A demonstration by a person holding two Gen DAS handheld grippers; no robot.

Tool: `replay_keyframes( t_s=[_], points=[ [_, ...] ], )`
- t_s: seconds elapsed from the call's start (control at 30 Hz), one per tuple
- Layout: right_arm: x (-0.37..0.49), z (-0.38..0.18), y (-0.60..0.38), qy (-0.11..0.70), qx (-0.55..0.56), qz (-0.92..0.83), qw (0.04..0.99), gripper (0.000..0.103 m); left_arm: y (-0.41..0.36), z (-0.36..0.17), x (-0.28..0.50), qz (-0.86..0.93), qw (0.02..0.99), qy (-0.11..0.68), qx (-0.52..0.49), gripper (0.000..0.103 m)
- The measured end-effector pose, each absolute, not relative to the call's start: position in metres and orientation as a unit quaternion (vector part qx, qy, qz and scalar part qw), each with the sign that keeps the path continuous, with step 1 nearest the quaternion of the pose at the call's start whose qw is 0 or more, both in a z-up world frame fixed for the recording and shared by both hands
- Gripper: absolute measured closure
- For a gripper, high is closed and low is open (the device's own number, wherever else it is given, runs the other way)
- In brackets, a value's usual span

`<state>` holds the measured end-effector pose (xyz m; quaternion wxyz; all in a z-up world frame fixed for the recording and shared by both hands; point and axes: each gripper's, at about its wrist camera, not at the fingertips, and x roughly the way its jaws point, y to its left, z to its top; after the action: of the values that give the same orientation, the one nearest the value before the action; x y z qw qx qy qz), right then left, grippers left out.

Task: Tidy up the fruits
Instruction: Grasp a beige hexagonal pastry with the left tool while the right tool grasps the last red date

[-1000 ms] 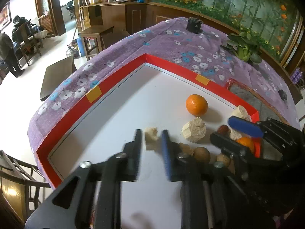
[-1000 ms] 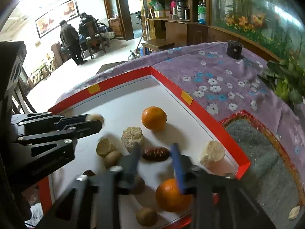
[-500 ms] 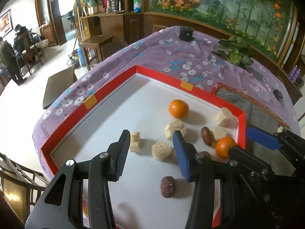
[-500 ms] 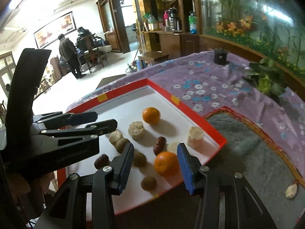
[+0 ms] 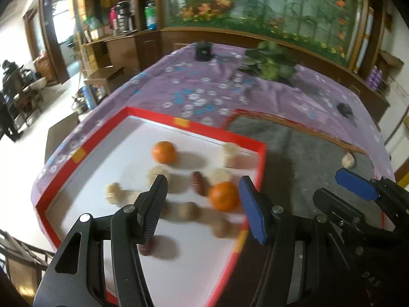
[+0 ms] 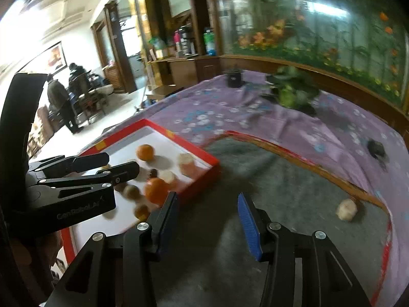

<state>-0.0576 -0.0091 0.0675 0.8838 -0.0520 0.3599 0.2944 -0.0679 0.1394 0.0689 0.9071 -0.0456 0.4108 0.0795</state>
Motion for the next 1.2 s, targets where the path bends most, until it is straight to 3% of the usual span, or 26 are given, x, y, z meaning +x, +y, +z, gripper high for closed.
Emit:
replay_keyframes(
  t_s=[0.7, 1.2],
  points=[
    [-0.063, 0.049, -0.178, 0.384, -0.006, 0.147, 0.911, 0.054, 0.007, 0.054, -0.032, -0.033, 0.897, 0.44, 0.008, 0.045],
    [-0.047, 0.044, -0.212, 0.39, 0.002, 0.13, 0.911, 0.054, -0.07, 0.037, 0.018, -0.128, 0.884, 0.448, 0.031, 0.045]
  ],
)
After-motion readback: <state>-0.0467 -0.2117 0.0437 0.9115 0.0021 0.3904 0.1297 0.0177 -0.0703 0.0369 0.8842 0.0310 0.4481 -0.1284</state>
